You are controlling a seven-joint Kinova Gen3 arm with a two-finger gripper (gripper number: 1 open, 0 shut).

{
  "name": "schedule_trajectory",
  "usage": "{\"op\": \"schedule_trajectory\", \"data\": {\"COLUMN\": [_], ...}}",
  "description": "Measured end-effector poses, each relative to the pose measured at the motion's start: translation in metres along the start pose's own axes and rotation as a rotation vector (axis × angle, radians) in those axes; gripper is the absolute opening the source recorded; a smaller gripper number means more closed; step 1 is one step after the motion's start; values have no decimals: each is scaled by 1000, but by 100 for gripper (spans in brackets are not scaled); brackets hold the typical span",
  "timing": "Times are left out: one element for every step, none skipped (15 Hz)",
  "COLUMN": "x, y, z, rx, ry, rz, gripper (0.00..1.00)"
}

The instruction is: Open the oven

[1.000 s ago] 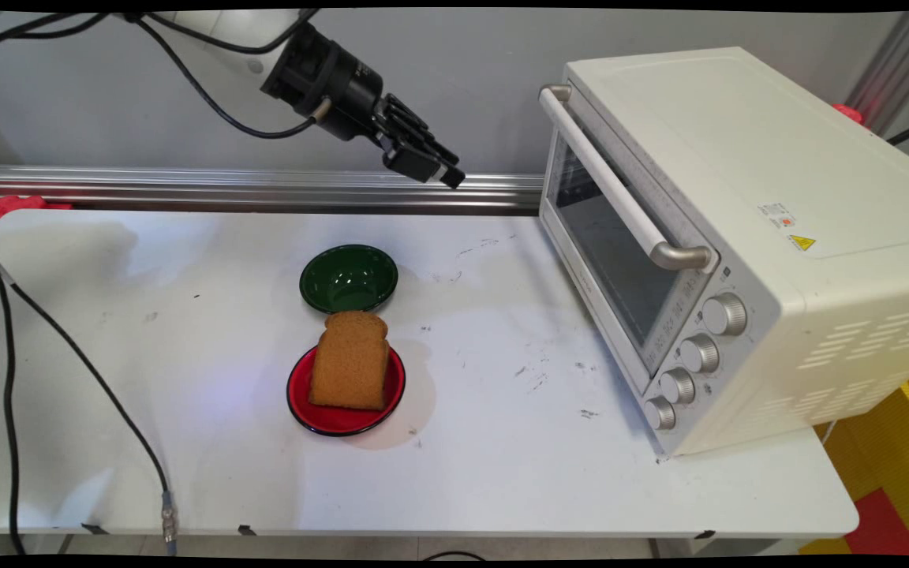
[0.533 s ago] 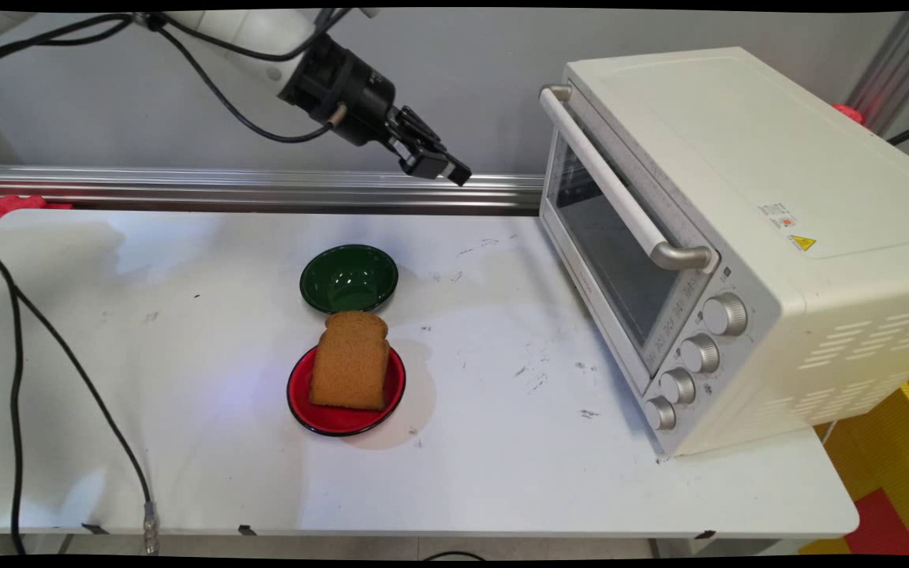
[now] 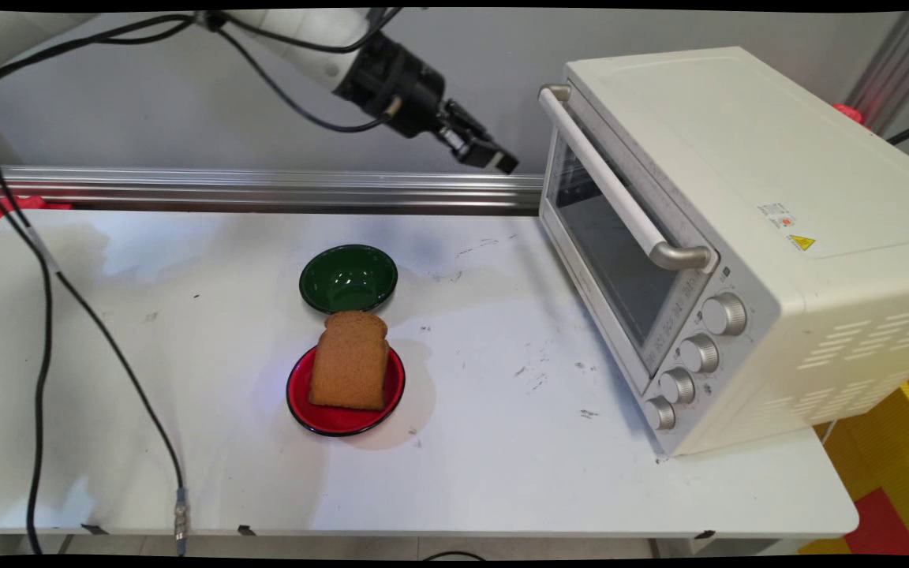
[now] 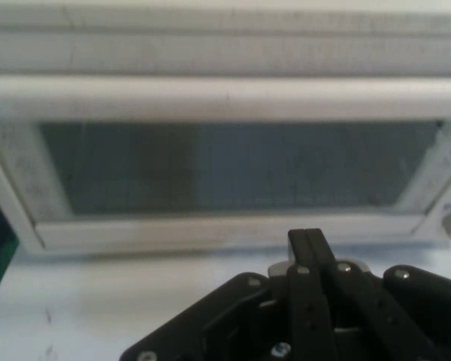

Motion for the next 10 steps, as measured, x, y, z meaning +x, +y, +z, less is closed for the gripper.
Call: {"op": "schedule_trajectory", "data": {"x": [5,11,17,23,28,33,37,42,46,49], "y": [-1,-2,-3,-4,-5,-6,-7,-8,-8,-9], "z": [4,10,16,21,25,29,33,37,40,43], "rx": [-2,-4,-6,-8,-10,-12,-14,-16,-17,-20], "ry": [9,22,33,44,53,63,71,79,86,92], "rz": [2,6,11,15,18,21,25,28,32,35], "gripper": [0,0,0,0,0,0,0,0,0,0]}}
